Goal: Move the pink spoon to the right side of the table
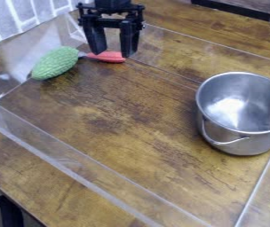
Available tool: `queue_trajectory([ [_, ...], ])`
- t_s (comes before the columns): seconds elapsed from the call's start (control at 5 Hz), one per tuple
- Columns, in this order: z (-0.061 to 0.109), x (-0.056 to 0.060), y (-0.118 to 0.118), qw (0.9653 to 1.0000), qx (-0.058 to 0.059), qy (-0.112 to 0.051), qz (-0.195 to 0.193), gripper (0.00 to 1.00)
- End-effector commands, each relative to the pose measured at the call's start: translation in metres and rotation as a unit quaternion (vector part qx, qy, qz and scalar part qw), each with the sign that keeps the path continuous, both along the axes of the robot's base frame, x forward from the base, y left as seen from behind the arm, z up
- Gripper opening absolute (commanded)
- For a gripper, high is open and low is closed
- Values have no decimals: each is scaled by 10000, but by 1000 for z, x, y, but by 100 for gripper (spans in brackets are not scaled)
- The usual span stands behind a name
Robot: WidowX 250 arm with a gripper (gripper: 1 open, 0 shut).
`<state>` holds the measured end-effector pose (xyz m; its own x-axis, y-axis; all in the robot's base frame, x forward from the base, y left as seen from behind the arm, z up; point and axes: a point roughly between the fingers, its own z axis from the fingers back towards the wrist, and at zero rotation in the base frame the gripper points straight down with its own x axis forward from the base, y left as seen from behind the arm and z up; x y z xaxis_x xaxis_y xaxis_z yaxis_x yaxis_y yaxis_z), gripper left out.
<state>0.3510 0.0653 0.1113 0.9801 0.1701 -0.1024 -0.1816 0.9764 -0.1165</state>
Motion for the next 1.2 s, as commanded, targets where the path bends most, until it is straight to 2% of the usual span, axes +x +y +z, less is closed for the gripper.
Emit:
queue_trajectory([
  [0.0,11,8,12,9982,23,-318,509,100],
  [0.4,3,15,16,9939,-80,-382,1035,100],
  [0.6,1,15,17,9934,-87,-370,1078,0],
  [1.0,-4,15,19,9925,-104,-347,1165,0],
])
